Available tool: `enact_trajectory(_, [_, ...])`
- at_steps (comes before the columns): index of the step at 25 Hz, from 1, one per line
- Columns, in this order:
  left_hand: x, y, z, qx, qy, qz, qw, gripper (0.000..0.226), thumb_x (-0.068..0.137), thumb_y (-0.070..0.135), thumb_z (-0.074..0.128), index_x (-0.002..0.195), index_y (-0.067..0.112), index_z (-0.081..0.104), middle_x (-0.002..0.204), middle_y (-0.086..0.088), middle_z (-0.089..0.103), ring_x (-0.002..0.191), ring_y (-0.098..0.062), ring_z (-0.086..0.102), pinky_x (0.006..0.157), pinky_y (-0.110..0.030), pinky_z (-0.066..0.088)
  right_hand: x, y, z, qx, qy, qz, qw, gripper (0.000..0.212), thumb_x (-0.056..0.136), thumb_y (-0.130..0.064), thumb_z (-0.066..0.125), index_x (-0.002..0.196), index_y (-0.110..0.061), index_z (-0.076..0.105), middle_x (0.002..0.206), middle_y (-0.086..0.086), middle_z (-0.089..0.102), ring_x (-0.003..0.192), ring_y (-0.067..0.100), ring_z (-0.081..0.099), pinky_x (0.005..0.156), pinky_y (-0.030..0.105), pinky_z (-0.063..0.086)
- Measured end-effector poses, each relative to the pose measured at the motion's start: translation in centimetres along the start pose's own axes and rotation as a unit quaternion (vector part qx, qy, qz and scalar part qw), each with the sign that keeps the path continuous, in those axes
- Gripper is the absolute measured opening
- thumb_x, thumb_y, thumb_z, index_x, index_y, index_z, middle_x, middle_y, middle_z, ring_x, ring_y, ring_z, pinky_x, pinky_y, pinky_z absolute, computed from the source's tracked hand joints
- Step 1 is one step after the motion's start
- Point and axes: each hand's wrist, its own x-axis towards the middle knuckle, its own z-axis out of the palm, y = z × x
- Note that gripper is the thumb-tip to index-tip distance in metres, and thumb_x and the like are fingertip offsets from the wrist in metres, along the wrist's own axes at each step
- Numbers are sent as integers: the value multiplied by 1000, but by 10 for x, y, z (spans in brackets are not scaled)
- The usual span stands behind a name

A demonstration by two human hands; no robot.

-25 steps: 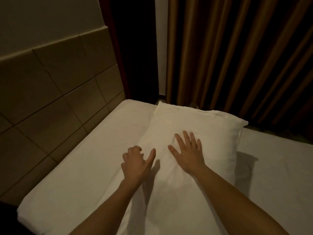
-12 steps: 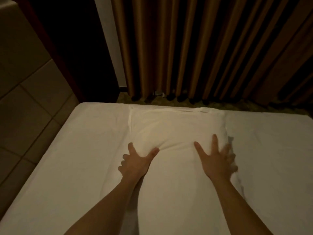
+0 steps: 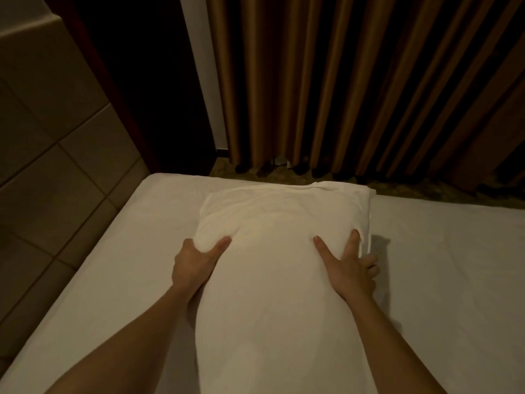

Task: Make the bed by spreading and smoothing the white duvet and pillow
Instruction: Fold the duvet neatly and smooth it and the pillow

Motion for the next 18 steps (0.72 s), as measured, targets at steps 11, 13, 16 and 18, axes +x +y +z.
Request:
enact_trajectory(11, [29,-76,52,-20,-99,-166,981,167,24,110,47,160,18,16,160,-16,32,139,-42,40,114,-57,36,16,134,15,313,-111,133,934,164,23,-100,60,161,-36,-1,166,0,21,147,26,32,120,43,29])
enact_trajectory(13, [33,-81,54,-38,-104,-171,979,167,25,109,48,160,18,14,161,-16,30,140,-41,40,114,-55,35,20,139,30,323,-114,127,931,170,16,-104,57,161,-35,3,164,1,25,145,26,36,118,41,31])
enact_trajectory(16, [40,-86,67,-8,-91,-181,979,165,25,110,43,160,21,13,160,-16,30,142,-44,34,117,-59,29,31,137,45,320,-100,149,930,180,6,-105,54,162,-31,0,165,6,23,145,30,35,117,41,32])
enact_trajectory(18, [45,-96,77,8,-69,-191,979,164,24,111,39,160,23,15,159,-15,31,143,-45,31,117,-62,25,37,136,56,322,-96,164,927,189,-4,-103,51,162,-29,-2,165,11,22,146,33,34,114,41,32])
